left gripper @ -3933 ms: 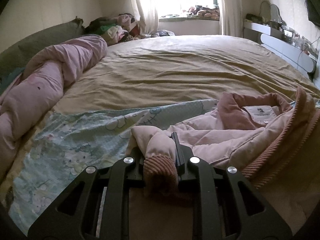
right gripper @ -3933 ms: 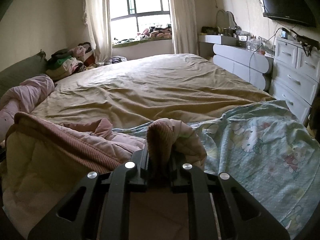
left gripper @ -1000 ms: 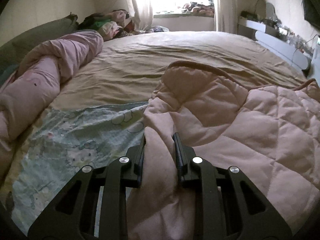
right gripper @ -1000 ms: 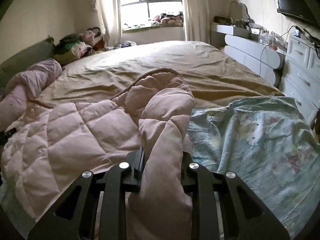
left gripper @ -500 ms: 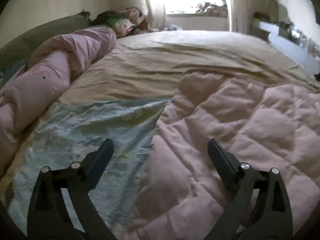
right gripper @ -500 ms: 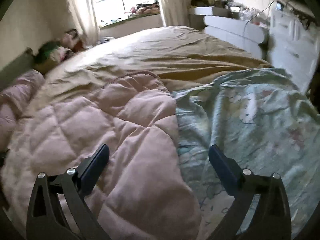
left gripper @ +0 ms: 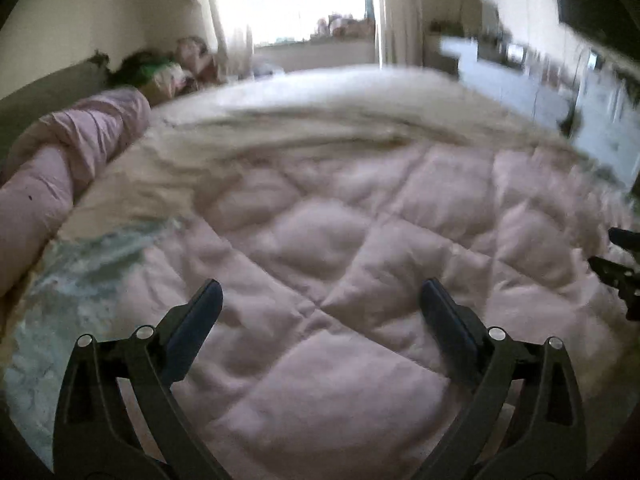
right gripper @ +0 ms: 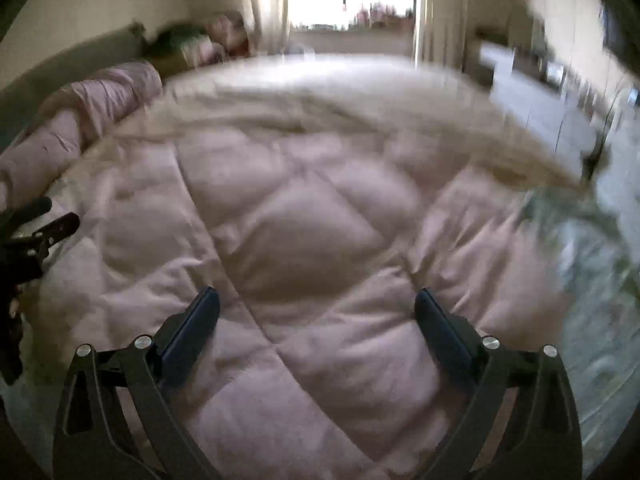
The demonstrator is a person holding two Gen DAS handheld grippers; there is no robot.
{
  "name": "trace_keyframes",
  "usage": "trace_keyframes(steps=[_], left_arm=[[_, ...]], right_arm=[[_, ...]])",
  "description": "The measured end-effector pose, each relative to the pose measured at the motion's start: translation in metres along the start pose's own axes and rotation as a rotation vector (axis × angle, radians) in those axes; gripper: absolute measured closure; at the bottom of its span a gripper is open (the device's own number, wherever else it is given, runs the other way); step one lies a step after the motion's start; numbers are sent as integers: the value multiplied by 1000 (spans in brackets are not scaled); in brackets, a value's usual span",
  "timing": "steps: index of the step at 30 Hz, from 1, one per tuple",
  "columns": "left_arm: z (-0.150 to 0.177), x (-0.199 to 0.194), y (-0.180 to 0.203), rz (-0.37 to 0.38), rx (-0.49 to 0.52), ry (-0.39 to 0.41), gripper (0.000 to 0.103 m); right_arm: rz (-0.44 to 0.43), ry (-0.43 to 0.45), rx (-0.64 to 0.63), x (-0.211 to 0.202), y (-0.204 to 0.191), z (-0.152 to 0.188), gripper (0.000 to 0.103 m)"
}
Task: Fold large clothes
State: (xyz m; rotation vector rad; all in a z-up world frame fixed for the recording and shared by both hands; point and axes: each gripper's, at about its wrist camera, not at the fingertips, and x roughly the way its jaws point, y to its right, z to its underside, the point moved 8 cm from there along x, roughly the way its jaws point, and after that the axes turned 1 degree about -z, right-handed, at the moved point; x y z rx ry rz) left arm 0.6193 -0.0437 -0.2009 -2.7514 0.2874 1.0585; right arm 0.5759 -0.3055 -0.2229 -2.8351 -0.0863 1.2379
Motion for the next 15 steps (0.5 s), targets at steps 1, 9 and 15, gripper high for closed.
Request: trace_keyframes(steps=[1, 9, 15], left_arm=[[4, 6, 0, 6, -9, -8, 8], [10, 41, 5, -32, 4, -73, 8], [9, 31, 1, -26, -11, -65, 8]], right_arm=[[-8, -2, 9, 7, 2, 2, 4], [21, -58, 8, 42, 1, 9, 4], [13, -45, 16, 39, 0, 3, 4]])
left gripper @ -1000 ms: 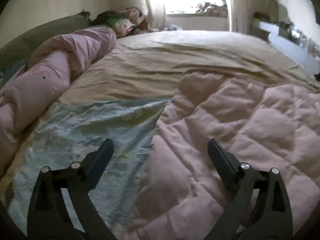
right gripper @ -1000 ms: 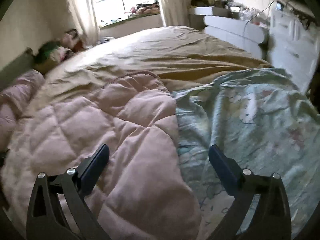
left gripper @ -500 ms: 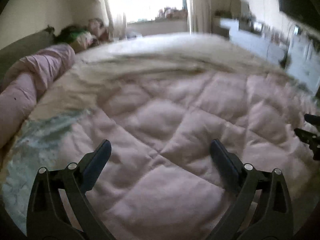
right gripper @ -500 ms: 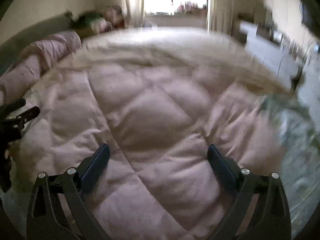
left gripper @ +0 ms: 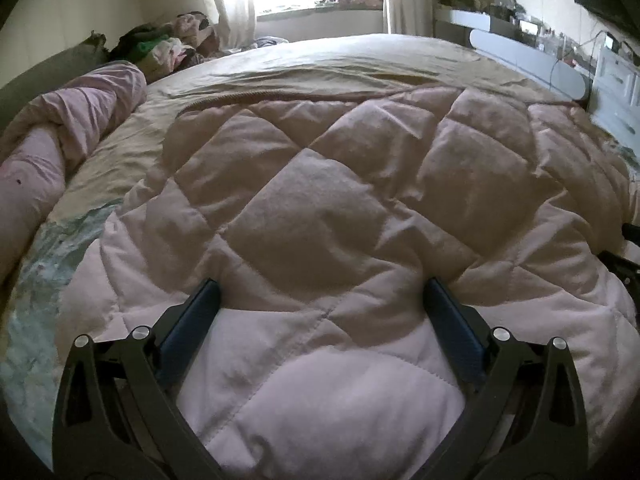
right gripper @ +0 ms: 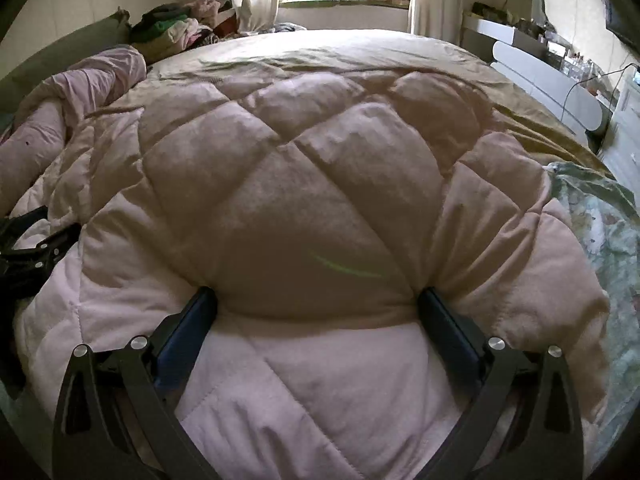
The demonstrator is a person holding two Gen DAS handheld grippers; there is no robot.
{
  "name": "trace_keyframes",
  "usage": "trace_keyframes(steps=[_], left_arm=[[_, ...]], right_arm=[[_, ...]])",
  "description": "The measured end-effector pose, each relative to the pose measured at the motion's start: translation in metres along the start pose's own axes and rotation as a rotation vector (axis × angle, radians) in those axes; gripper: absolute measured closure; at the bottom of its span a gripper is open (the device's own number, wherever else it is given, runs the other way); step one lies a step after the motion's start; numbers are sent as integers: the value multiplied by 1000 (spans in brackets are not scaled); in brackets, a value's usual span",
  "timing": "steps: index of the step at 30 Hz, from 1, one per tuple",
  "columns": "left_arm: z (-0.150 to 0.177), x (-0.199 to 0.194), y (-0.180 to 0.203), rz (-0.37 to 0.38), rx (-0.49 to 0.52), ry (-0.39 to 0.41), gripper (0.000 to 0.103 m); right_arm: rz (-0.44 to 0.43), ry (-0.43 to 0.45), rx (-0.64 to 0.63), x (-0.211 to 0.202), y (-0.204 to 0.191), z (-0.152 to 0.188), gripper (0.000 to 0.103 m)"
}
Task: Fold large clothes
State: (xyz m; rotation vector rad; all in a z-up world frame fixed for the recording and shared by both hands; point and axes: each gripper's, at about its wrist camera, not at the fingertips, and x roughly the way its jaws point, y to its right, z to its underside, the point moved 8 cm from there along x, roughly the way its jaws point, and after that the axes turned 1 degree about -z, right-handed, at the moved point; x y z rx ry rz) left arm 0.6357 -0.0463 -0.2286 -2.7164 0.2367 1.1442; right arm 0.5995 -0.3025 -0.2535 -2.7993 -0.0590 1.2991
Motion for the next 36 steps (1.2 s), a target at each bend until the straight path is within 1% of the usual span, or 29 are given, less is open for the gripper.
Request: trace_keyframes(steps=[5, 10, 12, 15, 18, 20, 21, 24, 25, 27, 29, 31, 33, 35, 36], left_arm=[[-2, -19, -9, 2, -10, 37, 8], [-3, -36, -31, -38, -13, 69, 8], [-4, -45, -56, -90, -50, 87, 8], [-3, -56, -91, -95, -124, 103, 8], [-1, -71, -116, -111, -157, 137, 8], [4, -86, -135, -111, -180, 175, 8], [8, -90, -144, -127, -182, 180, 8], [21, -91, -164, -164, -176, 163, 8], [27, -87, -173, -173, -183, 144, 8], [40, -75, -186, -154, -219, 94, 8], [48, -64, -191, -135, -250, 55, 8], [54, -52, -189, -113, -259, 20, 8], [52, -46, -184, -119, -248, 15, 9], [45, -44, -180, -122, -237, 26, 9], [40, -44, -179, -137, -231, 32, 9]], right_arm=[[-24, 68, 13, -31, 5, -3, 4], [-44, 137, 81, -63, 30, -11, 4], [-37, 152, 104, -74, 43, -12, 4], [-33, 164, 151, -88, 64, -11, 4], [-53, 176, 180, -102, 78, -4, 4], [-29, 193, 172, -113, 89, 5, 4], [-19, 195, 172, -116, 93, 9, 4], [19, 213, 195, -127, 114, 23, 4], [17, 216, 211, -128, 121, 27, 4], [0, 195, 266, -125, 140, 38, 4], [3, 157, 312, -116, 155, 46, 4], [-81, 113, 361, -102, 157, 52, 4], [-137, 76, 397, -89, 154, 53, 4], [-143, 48, 398, -77, 150, 51, 4], [-139, 42, 387, -74, 148, 49, 4]])
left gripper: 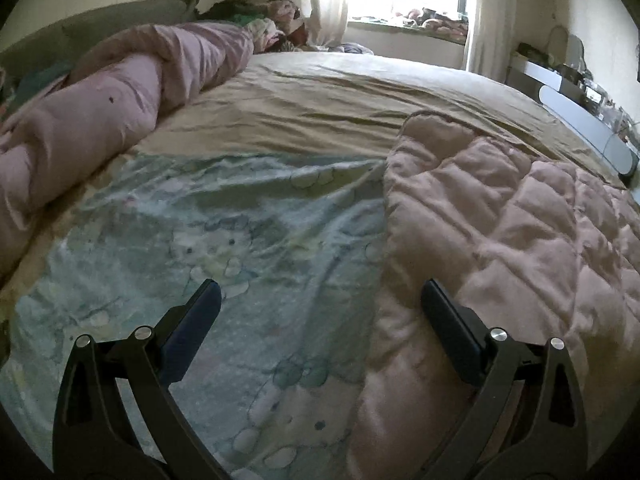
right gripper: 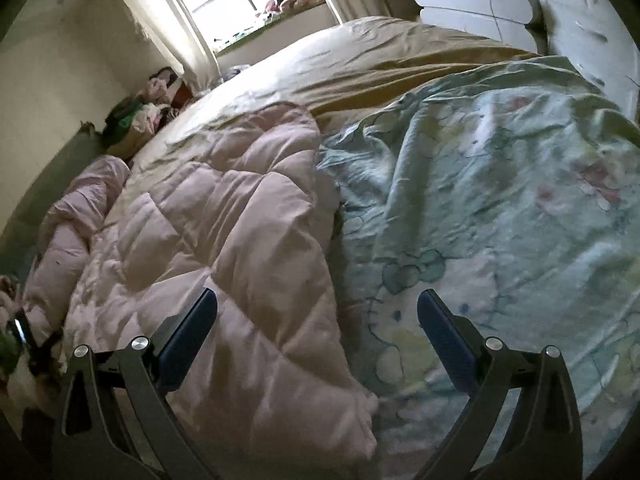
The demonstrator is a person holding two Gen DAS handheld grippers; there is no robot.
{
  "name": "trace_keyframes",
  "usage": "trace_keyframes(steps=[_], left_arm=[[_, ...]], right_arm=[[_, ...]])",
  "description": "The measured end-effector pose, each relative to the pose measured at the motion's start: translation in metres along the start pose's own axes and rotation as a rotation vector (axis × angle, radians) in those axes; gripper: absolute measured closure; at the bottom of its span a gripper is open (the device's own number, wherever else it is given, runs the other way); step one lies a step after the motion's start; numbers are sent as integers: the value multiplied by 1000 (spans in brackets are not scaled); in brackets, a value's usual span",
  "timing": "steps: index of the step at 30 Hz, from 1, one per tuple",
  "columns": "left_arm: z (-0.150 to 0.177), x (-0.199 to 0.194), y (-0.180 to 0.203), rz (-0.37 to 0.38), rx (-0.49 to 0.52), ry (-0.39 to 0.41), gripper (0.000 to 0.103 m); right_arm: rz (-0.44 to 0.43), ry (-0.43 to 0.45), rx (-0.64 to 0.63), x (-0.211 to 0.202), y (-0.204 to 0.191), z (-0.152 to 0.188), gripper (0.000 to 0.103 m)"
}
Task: Fold large clothes
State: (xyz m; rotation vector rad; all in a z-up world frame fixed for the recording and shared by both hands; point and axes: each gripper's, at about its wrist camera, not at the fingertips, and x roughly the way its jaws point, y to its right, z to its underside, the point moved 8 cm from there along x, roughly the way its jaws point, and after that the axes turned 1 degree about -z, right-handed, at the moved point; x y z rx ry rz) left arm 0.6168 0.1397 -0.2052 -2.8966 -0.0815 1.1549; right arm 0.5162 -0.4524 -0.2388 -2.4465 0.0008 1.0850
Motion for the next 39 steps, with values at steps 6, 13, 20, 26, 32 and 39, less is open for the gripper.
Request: trace_keyframes(steps=[6, 13, 20, 26, 32, 39], left_arm=[[-7, 18, 15, -2, 38, -31, 9], [0, 20, 18, 76, 2, -35, 9], [-2, 28, 27, 32, 63, -52, 9], [1, 36, 25, 73, 104, -104, 8], [2, 34, 24, 230, 77, -138, 9], [8, 19, 51, 422, 84, -133, 9]], right_arm=[[11, -58, -93, 26, -27, -3, 4], [-27, -118, -72, 35, -30, 0, 4], [1, -123, -144, 39, -50, 1, 4], [-22, -144, -104, 43, -35, 6, 4], [-41, -168, -76, 41, -32, 8, 4], [-57, -155, -78, 35, -26, 10, 4]])
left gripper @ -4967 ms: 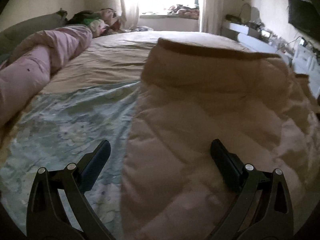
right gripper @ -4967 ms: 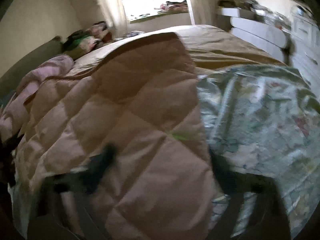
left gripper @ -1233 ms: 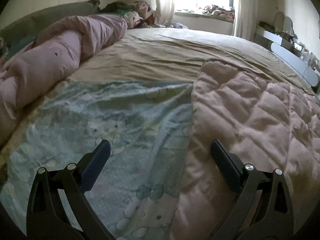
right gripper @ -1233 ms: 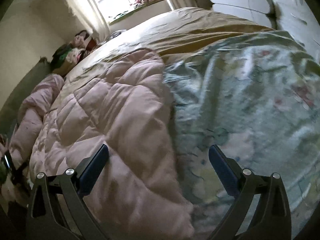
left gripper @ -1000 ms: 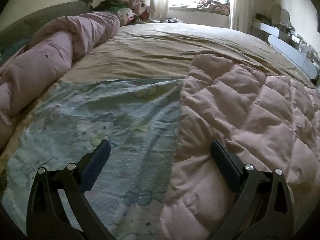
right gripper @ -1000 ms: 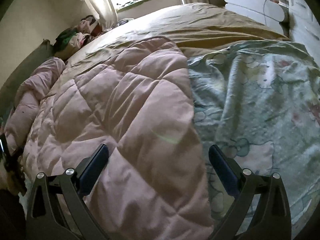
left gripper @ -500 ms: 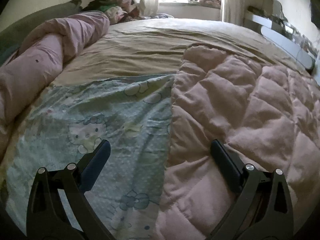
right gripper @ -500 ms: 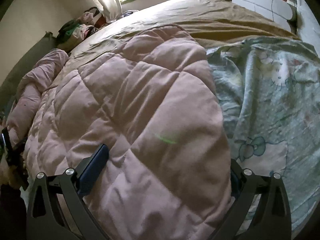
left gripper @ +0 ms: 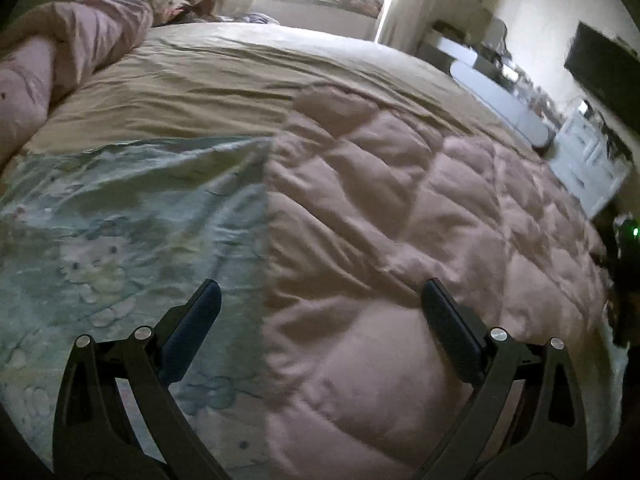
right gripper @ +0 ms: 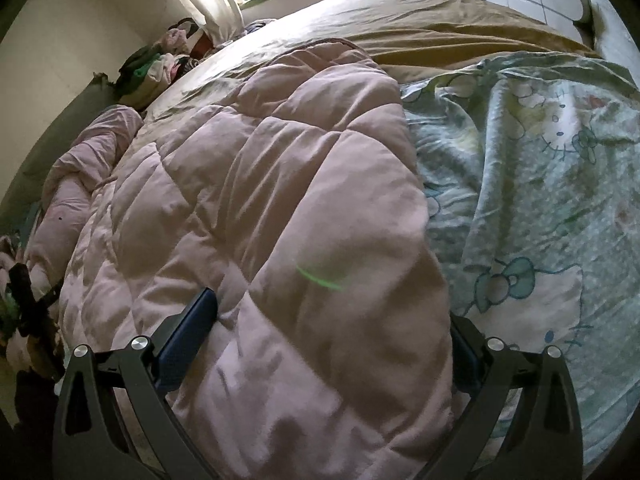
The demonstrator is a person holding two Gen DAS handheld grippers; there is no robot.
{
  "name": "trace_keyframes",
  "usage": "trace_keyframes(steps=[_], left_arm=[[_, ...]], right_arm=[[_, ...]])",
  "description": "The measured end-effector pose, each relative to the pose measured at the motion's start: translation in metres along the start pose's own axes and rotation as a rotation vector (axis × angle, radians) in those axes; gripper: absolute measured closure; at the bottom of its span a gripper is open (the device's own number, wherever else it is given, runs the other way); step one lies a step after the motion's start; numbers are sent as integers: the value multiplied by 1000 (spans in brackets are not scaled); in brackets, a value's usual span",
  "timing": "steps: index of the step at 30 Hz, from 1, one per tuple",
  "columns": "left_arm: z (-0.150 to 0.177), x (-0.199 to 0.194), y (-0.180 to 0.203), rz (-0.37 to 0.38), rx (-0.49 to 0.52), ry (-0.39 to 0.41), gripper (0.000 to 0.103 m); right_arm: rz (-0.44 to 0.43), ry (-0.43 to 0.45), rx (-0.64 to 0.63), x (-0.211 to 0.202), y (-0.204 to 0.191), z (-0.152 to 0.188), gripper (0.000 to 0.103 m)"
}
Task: Fold large clothes
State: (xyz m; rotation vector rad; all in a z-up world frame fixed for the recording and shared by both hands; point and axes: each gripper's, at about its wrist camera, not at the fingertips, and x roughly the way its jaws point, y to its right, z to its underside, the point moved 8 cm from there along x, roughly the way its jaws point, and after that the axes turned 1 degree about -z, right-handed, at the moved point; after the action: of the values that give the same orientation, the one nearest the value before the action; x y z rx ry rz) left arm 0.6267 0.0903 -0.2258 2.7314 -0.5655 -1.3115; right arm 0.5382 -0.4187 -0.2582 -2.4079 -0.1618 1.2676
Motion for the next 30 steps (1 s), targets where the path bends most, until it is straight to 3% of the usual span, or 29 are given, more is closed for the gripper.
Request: trace_keyframes(steps=[3, 9, 15, 24, 30], left_arm=[[11, 16, 17, 108, -33, -72, 9], [15, 35, 20, 72, -71, -135, 8], [12, 39, 29, -11, -44, -143, 8], [9, 43, 38, -41, -33, -113, 8], [6, 42, 39, -24, -21, -97, 17]], right_arm=[[-25, -11, -2, 1, -5, 3, 4], [-55, -54, -8, 6, -9, 7, 4], [-76, -129, 49, 22, -5, 13, 4], [-36, -95, 0, 16, -12, 12, 4], [-23, -62, -50, 6, -18, 13, 21]])
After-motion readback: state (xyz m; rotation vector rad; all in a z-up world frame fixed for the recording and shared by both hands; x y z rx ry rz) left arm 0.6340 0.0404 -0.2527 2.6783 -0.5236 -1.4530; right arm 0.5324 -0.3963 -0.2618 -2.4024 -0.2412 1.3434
